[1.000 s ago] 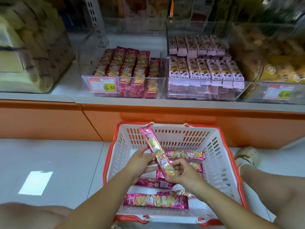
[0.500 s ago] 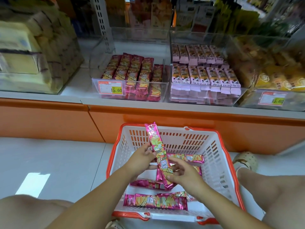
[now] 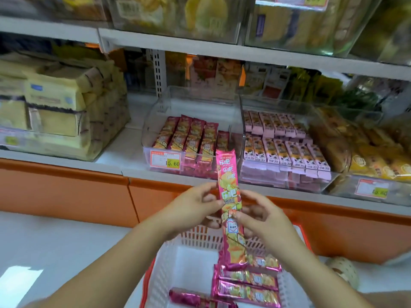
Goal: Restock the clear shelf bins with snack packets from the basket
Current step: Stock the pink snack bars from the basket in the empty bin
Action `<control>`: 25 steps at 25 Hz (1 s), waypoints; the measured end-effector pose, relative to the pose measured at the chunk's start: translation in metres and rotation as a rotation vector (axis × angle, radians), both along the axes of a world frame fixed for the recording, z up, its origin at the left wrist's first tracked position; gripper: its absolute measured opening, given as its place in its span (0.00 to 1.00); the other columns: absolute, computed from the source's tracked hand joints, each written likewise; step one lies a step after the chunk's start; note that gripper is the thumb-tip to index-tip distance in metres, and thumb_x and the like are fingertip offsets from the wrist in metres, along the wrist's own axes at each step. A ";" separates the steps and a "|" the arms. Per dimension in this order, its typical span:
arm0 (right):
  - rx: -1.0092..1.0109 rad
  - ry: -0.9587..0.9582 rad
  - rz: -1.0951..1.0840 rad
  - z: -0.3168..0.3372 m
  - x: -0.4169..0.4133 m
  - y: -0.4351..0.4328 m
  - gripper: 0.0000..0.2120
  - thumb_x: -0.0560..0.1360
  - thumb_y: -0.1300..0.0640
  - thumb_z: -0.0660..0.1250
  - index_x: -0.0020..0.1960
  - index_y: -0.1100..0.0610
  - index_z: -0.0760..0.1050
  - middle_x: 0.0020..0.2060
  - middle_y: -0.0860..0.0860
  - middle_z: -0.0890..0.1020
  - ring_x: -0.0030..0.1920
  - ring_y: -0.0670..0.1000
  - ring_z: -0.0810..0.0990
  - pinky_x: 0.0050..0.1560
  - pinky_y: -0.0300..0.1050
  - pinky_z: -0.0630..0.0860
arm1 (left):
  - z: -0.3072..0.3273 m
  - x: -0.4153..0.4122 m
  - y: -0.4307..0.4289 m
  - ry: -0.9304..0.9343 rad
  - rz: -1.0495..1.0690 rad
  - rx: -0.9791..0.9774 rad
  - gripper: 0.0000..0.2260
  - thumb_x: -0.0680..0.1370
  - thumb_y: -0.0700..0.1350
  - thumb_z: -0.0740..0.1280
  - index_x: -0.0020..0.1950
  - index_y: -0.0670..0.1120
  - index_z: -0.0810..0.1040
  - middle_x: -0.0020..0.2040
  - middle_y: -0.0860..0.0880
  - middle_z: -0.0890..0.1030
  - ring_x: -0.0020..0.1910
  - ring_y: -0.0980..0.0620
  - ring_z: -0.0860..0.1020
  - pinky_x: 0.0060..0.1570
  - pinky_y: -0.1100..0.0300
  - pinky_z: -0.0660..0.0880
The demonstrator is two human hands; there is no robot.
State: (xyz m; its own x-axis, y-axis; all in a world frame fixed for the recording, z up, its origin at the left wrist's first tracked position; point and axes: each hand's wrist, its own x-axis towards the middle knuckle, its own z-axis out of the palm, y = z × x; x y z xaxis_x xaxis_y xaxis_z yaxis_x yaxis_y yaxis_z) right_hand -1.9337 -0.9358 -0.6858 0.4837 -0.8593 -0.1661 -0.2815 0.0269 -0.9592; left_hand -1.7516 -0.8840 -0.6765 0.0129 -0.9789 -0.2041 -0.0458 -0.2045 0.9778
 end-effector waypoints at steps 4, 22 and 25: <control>-0.214 0.051 -0.022 0.077 0.041 -0.049 0.21 0.74 0.58 0.72 0.62 0.42 0.73 0.44 0.53 0.85 0.38 0.52 0.83 0.31 0.40 0.76 | 0.043 0.059 -0.020 -0.496 0.441 -0.305 0.19 0.79 0.44 0.65 0.70 0.52 0.71 0.58 0.53 0.79 0.56 0.55 0.78 0.58 0.55 0.76; -0.358 1.190 0.192 0.080 0.181 -0.170 0.14 0.77 0.63 0.65 0.61 0.66 0.75 0.42 0.57 0.81 0.45 0.53 0.84 0.36 0.39 0.80 | 0.010 0.159 -0.048 -0.661 0.666 -0.242 0.23 0.81 0.42 0.61 0.74 0.56 0.63 0.62 0.44 0.79 0.62 0.41 0.74 0.45 0.60 0.62; -0.182 1.195 0.196 0.082 0.181 -0.174 0.26 0.77 0.64 0.66 0.73 0.60 0.64 0.66 0.60 0.74 0.49 0.59 0.84 0.52 0.51 0.81 | 0.006 0.164 -0.047 -0.650 0.653 -0.282 0.24 0.80 0.42 0.62 0.74 0.58 0.63 0.61 0.48 0.80 0.61 0.44 0.75 0.46 0.60 0.64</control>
